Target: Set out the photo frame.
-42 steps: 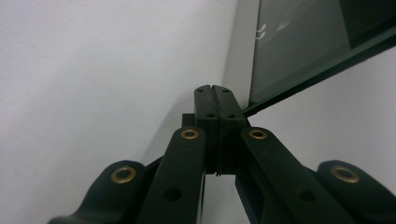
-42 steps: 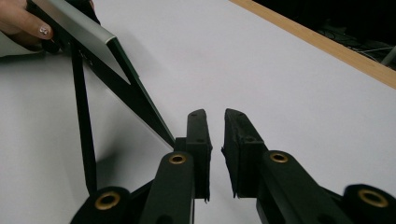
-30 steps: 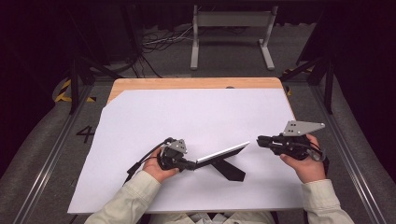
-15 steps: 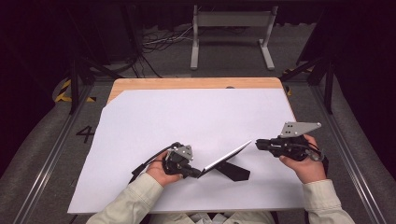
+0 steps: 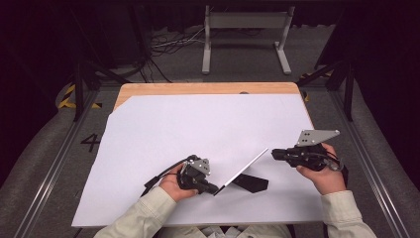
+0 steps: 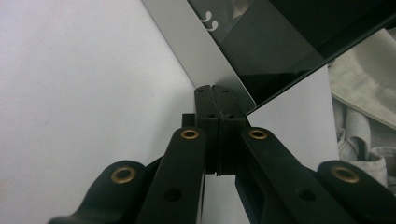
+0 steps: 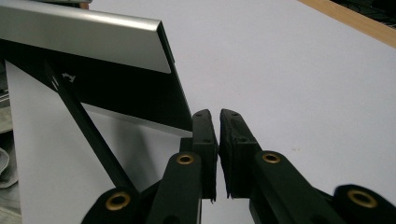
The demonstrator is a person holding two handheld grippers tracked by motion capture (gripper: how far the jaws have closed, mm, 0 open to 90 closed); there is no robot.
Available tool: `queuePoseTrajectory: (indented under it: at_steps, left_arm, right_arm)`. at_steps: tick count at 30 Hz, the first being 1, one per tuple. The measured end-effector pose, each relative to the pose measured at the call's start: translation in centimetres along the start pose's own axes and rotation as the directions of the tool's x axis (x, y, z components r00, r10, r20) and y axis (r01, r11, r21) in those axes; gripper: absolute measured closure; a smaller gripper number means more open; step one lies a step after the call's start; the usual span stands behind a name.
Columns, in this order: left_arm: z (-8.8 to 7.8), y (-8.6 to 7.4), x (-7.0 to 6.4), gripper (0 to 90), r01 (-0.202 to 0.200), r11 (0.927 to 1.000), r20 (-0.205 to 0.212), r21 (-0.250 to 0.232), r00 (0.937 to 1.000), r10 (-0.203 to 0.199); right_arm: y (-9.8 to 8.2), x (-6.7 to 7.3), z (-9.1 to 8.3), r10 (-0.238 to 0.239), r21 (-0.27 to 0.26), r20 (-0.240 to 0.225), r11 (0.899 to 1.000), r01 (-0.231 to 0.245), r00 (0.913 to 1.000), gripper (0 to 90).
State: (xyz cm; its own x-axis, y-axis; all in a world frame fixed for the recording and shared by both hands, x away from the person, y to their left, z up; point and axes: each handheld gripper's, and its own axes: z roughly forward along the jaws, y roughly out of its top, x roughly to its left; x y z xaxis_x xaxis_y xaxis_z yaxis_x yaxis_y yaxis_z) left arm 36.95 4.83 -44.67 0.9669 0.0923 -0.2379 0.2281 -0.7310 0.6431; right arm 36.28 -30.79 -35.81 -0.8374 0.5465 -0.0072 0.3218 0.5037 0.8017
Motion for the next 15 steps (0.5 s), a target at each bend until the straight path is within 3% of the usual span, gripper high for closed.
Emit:
queuePoseTrajectory:
  at_steps: [15]
  left_arm:
    - [1.4, 0.9, -1.3, 90.0, -0.04, 0.9992, 0.057, 0.005, 0.9976, 0.04]
  right_arm:
    - [0.0, -0.1, -0.7, 0.011, -0.017, 0.012, 1.0, -0.011, 0.9999, 84.5]
